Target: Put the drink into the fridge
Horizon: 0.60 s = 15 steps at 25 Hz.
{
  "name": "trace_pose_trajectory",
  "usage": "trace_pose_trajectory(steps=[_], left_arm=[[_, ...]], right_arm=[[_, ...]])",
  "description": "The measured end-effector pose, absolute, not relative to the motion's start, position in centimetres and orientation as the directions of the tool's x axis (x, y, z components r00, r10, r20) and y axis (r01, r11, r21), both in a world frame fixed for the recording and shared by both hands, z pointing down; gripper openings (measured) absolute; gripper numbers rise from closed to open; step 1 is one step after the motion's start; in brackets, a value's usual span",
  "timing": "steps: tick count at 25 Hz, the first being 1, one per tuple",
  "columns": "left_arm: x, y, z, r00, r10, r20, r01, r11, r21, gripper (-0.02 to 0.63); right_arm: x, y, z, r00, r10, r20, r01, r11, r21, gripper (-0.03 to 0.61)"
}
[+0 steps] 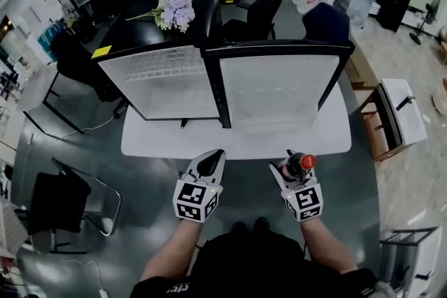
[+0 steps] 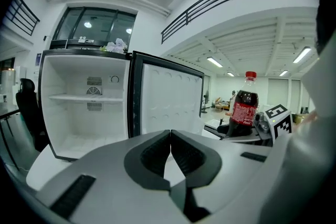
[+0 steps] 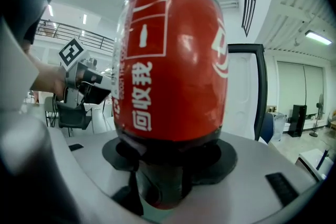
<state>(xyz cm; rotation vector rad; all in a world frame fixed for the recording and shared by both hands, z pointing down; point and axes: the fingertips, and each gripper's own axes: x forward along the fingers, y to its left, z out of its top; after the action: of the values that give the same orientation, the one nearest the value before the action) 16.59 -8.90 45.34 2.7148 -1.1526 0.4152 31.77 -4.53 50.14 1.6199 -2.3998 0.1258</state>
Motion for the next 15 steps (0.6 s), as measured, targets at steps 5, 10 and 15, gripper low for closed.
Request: trace_pose_trajectory(steps=[5,10,15], left_arm=[[16.1,-8.4,46.0,0.608,-0.727,0.318,-0.776,-0.63,0.042,0.018],[14.9,-8.1,45.8,0.577,-0.756,0.309,-0.804,-0.592,0.054,0.018],[11.2,-10.5,44.8,0.571,-0.771,0.281,-0.812,-0.58,0.059,0.018]], right_arm=[[31.7,-4.0,49.9,-0.43,-0.87,0.241,-0.89,0.454,0.049,0.261],[30.4,-4.1,49.4,-0.487,-0.839,0.241,-0.857,0.513,0.053,0.262],[26.1,-6.0,49.0,-0.52,-0.814,0.258,-0.833,0.55,0.056,0.262]])
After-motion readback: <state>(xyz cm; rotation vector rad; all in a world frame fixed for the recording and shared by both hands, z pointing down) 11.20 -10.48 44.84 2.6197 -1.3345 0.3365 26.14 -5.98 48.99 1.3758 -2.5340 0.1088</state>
